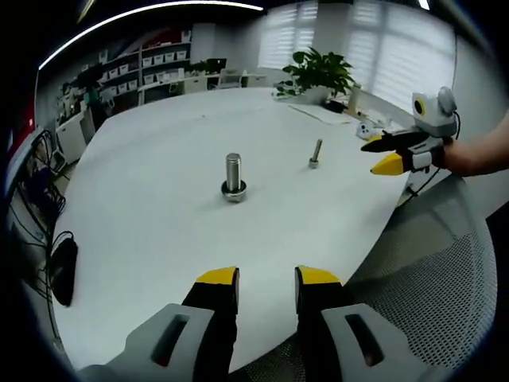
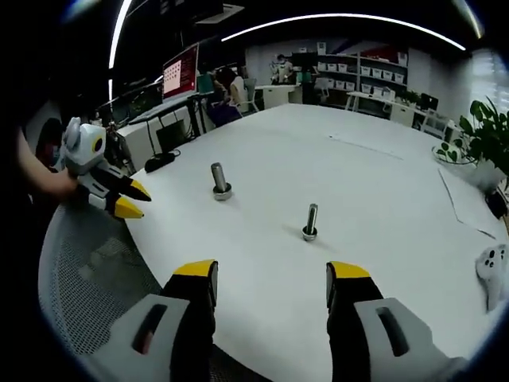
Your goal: Place the washer onto the threaded stud by aligning its center hole with the stud, sliding it down to the base, and recovering from edge contact or off-axis alignment until the washer reaches the visible bottom stop.
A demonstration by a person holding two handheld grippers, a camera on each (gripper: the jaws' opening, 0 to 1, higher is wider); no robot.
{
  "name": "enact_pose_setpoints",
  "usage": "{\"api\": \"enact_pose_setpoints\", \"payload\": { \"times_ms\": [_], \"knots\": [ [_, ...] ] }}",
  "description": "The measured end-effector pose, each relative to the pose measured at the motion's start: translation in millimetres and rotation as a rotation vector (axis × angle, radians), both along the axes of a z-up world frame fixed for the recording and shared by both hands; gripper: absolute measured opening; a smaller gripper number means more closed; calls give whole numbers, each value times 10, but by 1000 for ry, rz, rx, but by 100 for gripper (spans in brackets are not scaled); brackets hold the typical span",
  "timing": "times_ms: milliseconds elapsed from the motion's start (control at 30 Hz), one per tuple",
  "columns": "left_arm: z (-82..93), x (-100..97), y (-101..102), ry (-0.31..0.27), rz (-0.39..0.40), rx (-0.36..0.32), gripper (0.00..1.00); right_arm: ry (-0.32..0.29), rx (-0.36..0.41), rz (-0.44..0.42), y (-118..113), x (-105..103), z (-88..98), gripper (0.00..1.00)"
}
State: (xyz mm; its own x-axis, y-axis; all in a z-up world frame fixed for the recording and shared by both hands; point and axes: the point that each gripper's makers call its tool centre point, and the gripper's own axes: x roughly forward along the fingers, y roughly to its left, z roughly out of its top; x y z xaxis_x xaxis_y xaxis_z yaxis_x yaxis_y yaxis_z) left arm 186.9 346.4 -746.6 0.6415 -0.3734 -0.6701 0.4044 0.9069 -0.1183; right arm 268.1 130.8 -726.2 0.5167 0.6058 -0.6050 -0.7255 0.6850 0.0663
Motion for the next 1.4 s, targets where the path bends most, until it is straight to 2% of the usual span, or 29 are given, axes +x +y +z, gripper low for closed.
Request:
{"api": "enact_pose_setpoints", "payload": {
  "times_ms": [133, 233, 267, 300, 633, 767, 1400],
  "knots": [
    [0, 1, 1, -1, 1, -2, 26, -3, 11, -9, -4, -35, 22, 57],
    [-4, 0, 0, 1, 0, -2, 26, 23, 13, -35, -33, -62, -12, 57],
    [-1, -1, -3, 0, 0, -4, 26, 11, -2, -35, -48, -66, -15, 56],
    [3, 2, -4, -2, 0, -5, 26, -32, -24, -29, -66, -34, 13, 56],
    [-1, 2, -5, -2, 1, 0, 26, -22, -31, -37, -85, -24, -41, 53],
    [-18, 2, -10, 7, -4, 5, 26, -33, -40, -19, -68, -37, -45, 53],
    [-27, 23, 64, 2, 24, 19, 25, 0, -118, 71, 10, -159, -210, 51]
  ]
}}
